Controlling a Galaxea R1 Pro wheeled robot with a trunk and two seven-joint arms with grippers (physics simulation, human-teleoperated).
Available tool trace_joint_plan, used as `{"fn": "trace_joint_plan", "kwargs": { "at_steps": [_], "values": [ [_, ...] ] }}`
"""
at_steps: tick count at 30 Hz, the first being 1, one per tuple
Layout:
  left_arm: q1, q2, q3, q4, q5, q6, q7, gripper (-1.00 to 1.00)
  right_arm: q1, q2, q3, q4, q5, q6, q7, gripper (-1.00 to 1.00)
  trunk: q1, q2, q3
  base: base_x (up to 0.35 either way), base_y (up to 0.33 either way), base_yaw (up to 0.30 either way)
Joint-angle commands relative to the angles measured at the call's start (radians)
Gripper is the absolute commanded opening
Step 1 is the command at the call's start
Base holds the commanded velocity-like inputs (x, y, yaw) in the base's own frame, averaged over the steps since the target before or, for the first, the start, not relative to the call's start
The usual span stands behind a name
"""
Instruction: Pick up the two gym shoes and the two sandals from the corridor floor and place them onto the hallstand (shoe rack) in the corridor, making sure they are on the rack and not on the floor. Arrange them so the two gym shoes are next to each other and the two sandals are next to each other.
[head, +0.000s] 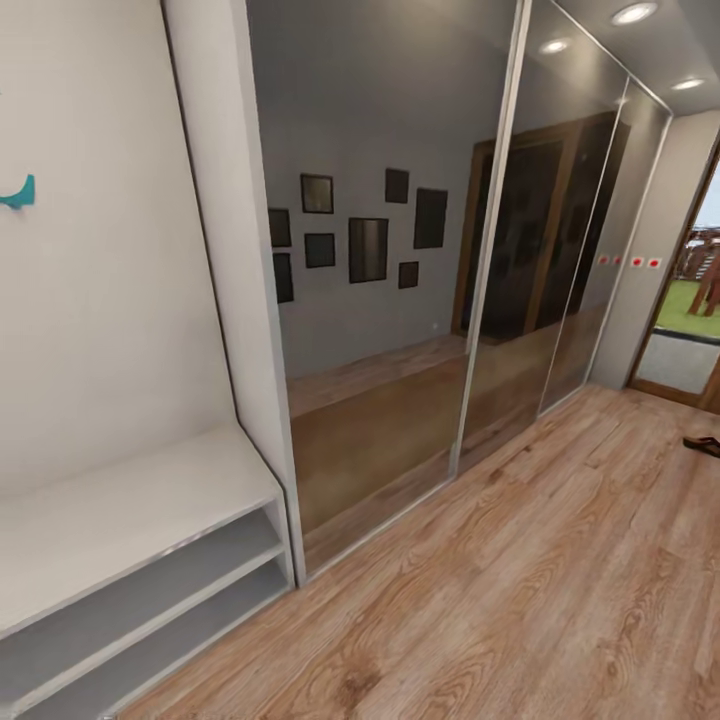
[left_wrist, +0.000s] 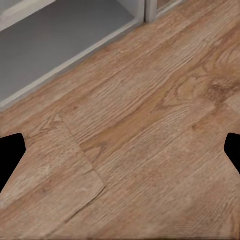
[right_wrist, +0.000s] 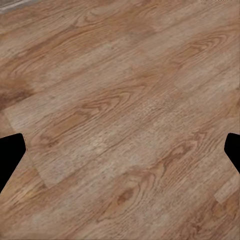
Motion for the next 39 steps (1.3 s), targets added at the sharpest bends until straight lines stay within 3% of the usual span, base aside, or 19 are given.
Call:
{"fn": "trace_joint_plan", "kwargs": {
  "at_steps": [1, 19, 39],
  "values": [
    [-0.001, 0.000, 0.000, 0.002, 0.002, -0.004, -0.001, 1.00, 0.000, 0.000, 0.000, 0.000, 0.000, -0.003, 0.000, 1.00, 0.000, -0.001, -0.002, 0.000, 0.000, 0.226],
    [-0.002, 0.000, 0.000, 0.003, 0.002, -0.010, 0.010, 1.00, 0.000, 0.001, 0.000, 0.001, 0.000, -0.003, 0.000, 1.00, 0.000, -0.001, -0.017, -0.236, 0.000, 0.229],
    [-0.002, 0.000, 0.001, 0.004, 0.002, -0.009, 0.014, 1.00, 0.000, 0.001, 0.000, 0.001, 0.000, -0.003, 0.000, 1.00, 0.000, -0.001, -0.035, -0.024, 0.000, 0.229]
  ]
}}
